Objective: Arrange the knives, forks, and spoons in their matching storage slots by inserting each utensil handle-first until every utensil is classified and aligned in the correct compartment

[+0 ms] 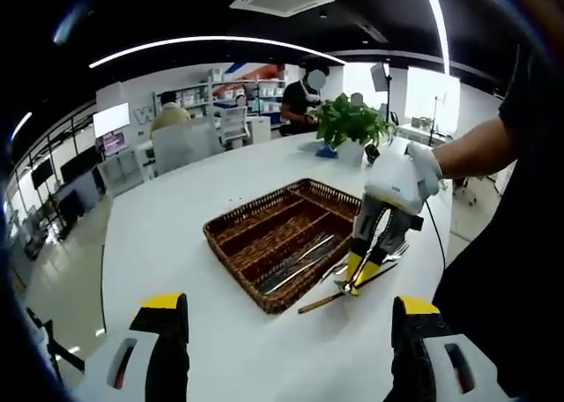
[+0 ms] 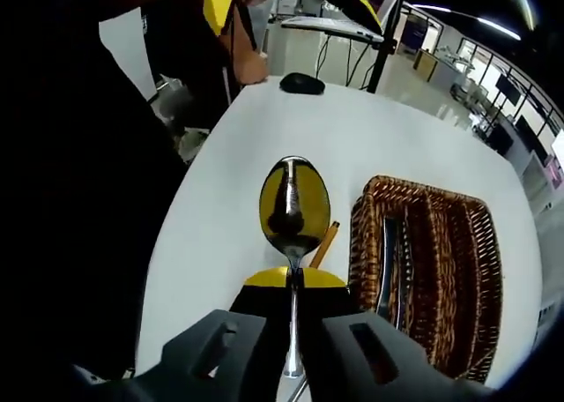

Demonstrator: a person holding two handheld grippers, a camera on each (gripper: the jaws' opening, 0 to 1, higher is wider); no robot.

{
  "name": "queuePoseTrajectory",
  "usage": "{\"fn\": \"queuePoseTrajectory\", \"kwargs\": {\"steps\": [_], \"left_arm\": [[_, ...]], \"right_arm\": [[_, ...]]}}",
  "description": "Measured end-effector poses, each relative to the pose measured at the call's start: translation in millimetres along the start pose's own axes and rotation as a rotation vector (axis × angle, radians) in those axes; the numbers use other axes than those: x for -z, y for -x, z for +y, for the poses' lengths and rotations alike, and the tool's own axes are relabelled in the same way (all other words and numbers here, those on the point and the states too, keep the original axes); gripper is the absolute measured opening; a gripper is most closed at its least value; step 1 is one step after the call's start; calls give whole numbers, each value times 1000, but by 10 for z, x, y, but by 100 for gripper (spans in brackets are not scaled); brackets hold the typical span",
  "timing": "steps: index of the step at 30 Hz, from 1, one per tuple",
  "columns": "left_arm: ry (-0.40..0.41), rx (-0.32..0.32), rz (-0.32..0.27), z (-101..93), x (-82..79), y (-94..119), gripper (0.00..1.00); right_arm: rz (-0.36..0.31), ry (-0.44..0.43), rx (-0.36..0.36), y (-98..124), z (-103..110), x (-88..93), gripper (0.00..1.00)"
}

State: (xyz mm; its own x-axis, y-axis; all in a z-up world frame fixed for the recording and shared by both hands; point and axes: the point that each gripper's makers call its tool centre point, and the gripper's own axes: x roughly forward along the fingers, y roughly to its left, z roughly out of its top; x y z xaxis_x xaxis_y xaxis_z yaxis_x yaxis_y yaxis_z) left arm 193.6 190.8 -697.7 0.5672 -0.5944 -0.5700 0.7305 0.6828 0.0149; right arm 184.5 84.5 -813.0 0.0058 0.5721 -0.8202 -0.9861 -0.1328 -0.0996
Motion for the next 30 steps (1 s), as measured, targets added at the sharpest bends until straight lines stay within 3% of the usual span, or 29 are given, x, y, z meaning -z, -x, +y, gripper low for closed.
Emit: {"fn": "queuePoseTrajectory", "kwargs": {"steps": [13,18,22,25,28,30], "left_arm": [[-13,-34,-27,136,-133,160,100],[-15,-37,-31,132,-150,156,100],[-1,20,-46,-63,-214,8,100],[-22,90,-37,-277,-247,-116,86],[-28,120,-31,-383,-261,-228,85],[-20,156,-25,-485,-282,-289,79]], "right_arm": [[-44,-39,86,404,-236,-109,0],[-54,-62,99,451,-269,-99,0],[-51,-62,95,413,-231,-140,0],[-49,-50,82,384,-182,-195,0],[-46,-41,73,376,-159,-219,0],[-46,-38,68,379,-147,-237,0]]}}
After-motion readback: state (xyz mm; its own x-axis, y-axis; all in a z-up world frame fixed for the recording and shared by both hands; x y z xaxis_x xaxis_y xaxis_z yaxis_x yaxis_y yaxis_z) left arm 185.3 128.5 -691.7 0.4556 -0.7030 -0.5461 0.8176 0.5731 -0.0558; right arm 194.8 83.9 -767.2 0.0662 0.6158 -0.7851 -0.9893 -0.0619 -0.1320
